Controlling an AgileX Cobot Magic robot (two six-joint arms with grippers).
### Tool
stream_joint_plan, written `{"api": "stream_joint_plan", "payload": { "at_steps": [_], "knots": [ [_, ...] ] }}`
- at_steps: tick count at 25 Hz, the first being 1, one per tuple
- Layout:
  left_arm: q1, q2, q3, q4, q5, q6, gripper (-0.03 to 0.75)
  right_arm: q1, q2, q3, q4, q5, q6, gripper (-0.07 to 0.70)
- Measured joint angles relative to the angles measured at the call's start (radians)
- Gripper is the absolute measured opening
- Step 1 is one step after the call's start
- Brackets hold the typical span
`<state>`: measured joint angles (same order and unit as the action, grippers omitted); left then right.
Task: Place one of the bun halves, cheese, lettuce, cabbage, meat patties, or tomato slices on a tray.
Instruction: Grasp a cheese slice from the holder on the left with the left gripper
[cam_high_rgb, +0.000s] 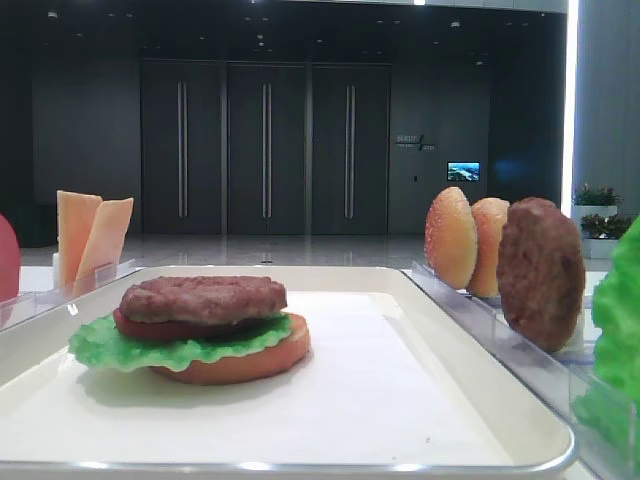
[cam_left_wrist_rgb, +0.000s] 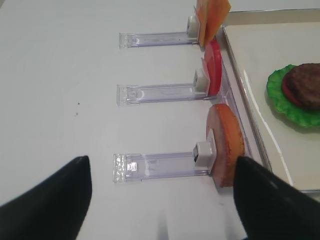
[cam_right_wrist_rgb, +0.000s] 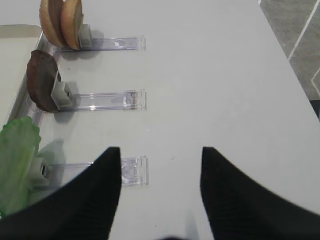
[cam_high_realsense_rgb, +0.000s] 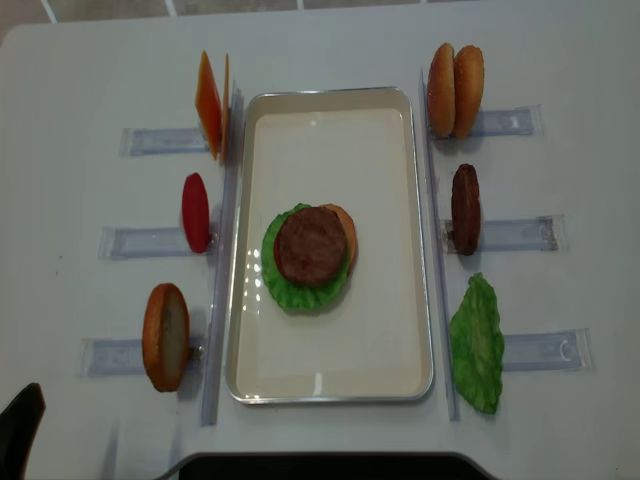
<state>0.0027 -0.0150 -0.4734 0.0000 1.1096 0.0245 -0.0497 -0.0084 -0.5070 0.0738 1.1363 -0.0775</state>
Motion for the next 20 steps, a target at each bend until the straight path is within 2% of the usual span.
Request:
{"api": "stream_joint_plan", "payload": {
  "at_steps": [20],
  "knots": [
    [0.0, 0.0, 0.0, 0.0, 0.0, 0.0, 0.692, 0.0, 0.0, 0.0, 0.0, 0.0, 0.0, 0.349]
  ]
}}
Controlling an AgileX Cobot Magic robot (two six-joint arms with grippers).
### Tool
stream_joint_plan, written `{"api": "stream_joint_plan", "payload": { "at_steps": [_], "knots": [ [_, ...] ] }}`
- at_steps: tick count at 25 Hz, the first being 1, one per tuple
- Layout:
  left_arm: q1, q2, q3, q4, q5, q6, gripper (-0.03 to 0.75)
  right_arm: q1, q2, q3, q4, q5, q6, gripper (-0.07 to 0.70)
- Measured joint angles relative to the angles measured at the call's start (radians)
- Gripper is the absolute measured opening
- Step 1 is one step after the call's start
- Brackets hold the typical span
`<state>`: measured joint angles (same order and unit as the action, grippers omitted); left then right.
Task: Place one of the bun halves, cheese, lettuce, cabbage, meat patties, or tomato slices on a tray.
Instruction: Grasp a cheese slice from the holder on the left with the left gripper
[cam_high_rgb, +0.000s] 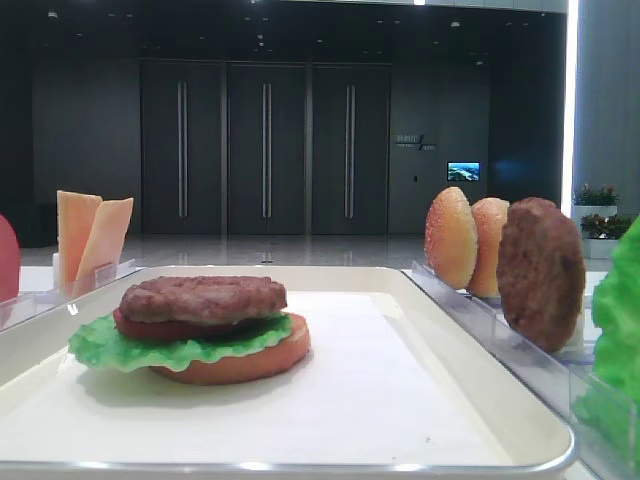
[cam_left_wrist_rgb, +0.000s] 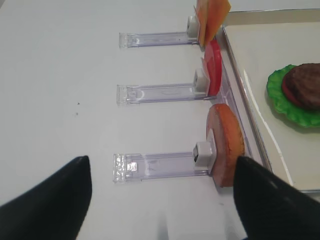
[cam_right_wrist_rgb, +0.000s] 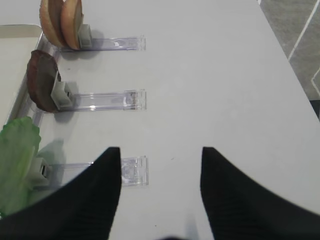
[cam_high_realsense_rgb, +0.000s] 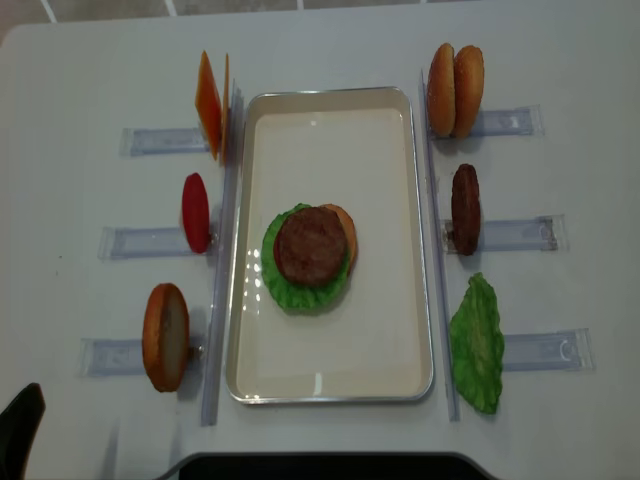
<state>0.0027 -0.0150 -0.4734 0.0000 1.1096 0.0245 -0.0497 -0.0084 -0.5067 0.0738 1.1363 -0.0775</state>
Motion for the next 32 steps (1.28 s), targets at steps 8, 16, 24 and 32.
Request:
{"api": "stream_joint_plan", "payload": {
  "at_steps": [8, 16, 24, 32],
  "knots": [
    [0.0, 0.0, 0.0, 0.0, 0.0, 0.0, 0.692, 0.0, 0.0, 0.0, 0.0, 0.0, 0.0, 0.349],
    [0.0, 0.0, 0.0, 0.0, 0.0, 0.0, 0.692, 0.0, 0.0, 0.0, 0.0, 0.0, 0.0, 0.348],
    [0.0, 0.07, -0.024, 0.098, 0.015, -0.14, 0.667, 0.0, 0.0, 0.0, 0.0, 0.0, 0.0, 0.348],
    [0.0, 0.668, -0.103, 0.086, -0.089, -0.189, 0.633, 0.0, 0.0, 0.0, 0.0, 0.0, 0.0, 0.348]
  ]
}}
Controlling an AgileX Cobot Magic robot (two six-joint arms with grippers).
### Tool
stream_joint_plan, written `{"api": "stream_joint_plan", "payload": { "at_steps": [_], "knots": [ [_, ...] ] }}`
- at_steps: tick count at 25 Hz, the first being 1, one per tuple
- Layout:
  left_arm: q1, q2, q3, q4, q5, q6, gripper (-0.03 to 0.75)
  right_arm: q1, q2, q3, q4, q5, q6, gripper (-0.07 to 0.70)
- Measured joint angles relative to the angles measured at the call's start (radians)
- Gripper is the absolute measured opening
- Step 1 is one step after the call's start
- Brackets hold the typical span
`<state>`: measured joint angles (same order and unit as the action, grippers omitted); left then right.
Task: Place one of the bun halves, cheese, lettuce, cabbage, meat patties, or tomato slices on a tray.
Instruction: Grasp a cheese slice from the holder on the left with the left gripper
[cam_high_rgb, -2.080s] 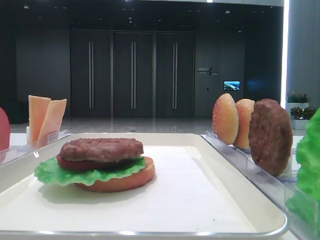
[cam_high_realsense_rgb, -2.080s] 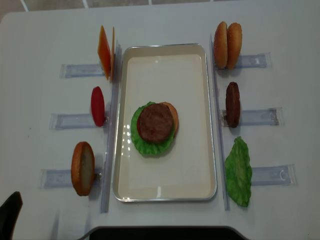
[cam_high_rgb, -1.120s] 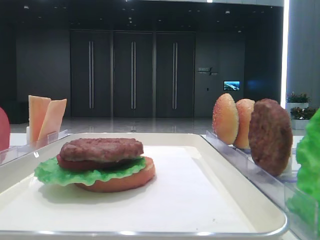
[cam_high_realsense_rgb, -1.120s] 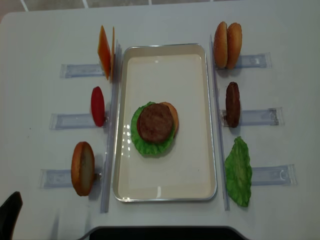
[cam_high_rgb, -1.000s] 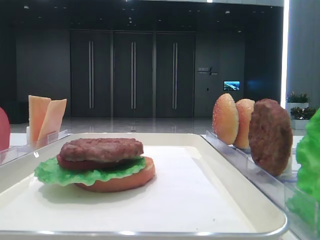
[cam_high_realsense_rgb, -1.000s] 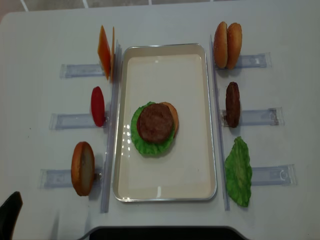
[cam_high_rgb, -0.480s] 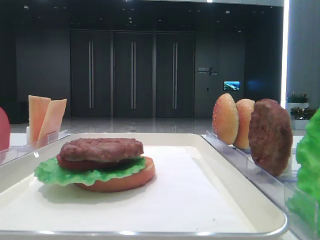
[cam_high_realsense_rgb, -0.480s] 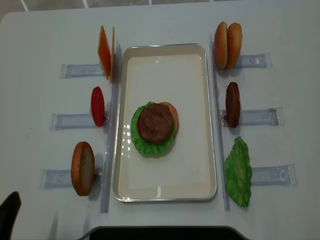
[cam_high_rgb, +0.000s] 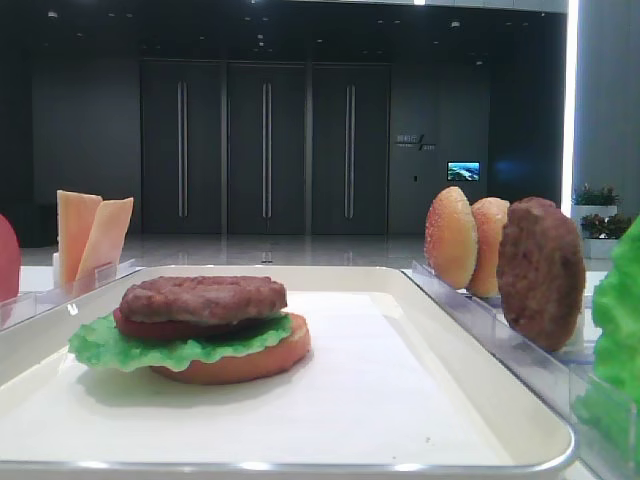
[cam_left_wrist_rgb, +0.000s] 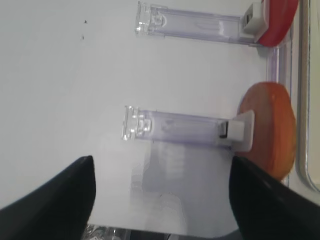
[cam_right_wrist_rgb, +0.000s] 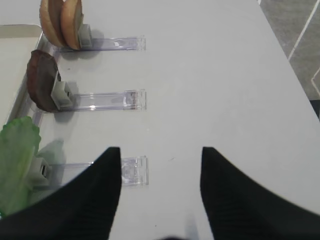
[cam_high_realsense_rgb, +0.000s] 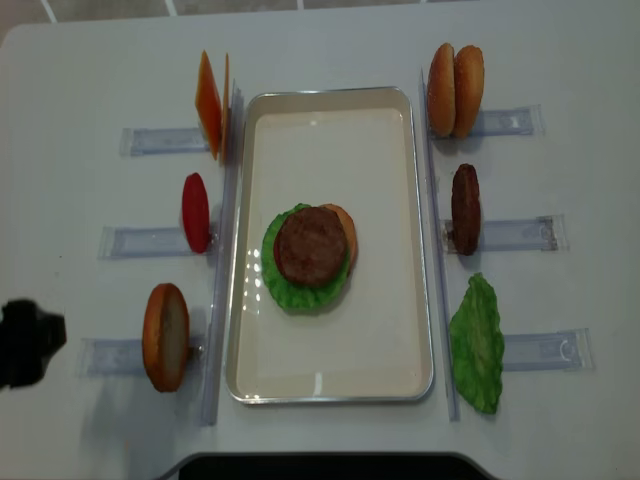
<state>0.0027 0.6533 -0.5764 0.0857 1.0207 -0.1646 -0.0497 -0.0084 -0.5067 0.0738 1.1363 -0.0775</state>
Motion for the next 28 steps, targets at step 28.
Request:
{"api": "stream_joint_plan", "payload": {
  "at_steps": [28],
  "knots": [
    [-0.037, 1.356, -1.258, -0.052, 0.169, 0.052, 0.633, 0.0, 0.0, 0.0, 0.0, 0.0, 0.0, 0.348]
  ]
}}
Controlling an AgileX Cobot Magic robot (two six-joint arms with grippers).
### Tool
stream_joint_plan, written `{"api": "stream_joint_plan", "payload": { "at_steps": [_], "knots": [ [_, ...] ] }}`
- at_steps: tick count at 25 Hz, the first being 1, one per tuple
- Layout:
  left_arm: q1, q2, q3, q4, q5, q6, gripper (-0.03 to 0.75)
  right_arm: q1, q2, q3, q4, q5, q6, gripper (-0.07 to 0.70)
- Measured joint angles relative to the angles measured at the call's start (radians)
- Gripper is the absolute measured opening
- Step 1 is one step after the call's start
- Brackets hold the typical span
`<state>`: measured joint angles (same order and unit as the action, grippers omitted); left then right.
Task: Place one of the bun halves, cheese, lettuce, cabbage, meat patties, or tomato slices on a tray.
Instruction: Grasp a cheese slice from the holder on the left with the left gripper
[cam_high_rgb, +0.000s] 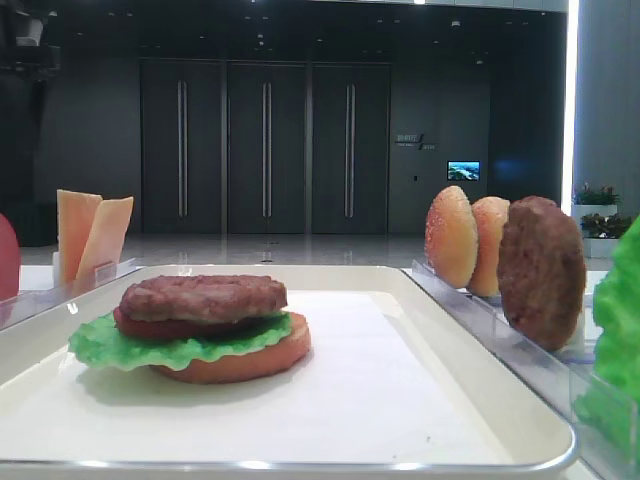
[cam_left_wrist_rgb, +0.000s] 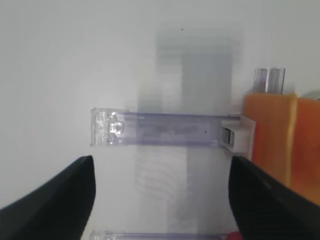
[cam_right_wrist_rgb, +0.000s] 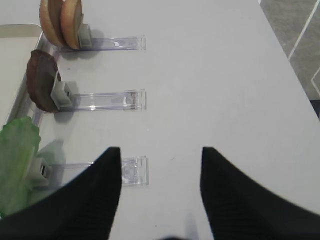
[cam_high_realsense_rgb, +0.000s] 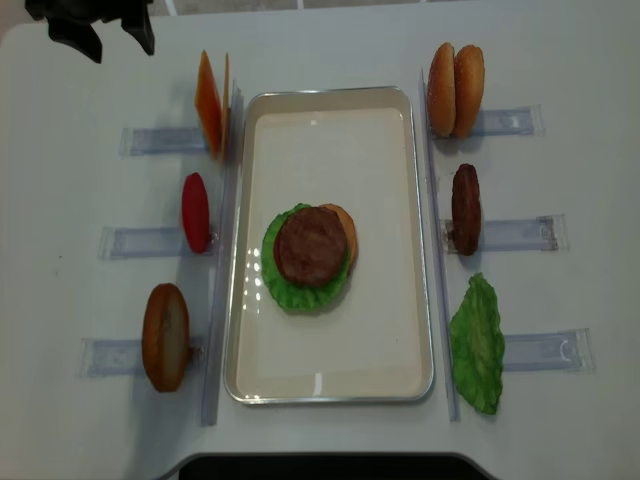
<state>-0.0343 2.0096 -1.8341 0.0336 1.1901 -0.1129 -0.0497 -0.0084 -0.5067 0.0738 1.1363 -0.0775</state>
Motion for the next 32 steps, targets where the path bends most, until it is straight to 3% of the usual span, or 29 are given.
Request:
{"api": "stream_joint_plan", "payload": {
  "at_steps": [3, 7, 10, 15, 22, 32],
  "knots": [
    [-0.088, 0.0, 0.0, 0.047, 0.028, -0.066, 0.632, 0.0, 0.0, 0.0, 0.0, 0.0, 0.0, 0.348],
    [-0.22, 0.0, -0.009, 0.078, 0.029, -0.182, 0.632, 0.0, 0.0, 0.0, 0.0, 0.0, 0.0, 0.348],
    [-0.28, 0.0, -0.011, 0.083, 0.024, -0.262, 0.632, 0.0, 0.0, 0.0, 0.0, 0.0, 0.0, 0.348],
    [-0.291, 0.0, -0.011, 0.091, 0.009, -0.354, 0.63, 0.0, 0.0, 0.0, 0.0, 0.0, 0.0, 0.348],
    [-0.29, 0.017, -0.011, 0.095, -0.084, -0.39, 0.582, 0.0, 0.0, 0.0, 0.0, 0.0, 0.0, 0.348],
    [-0.29, 0.142, -0.011, 0.105, -0.115, -0.386, 0.569, 0.0, 0.0, 0.0, 0.0, 0.0, 0.0, 0.348]
  ]
}}
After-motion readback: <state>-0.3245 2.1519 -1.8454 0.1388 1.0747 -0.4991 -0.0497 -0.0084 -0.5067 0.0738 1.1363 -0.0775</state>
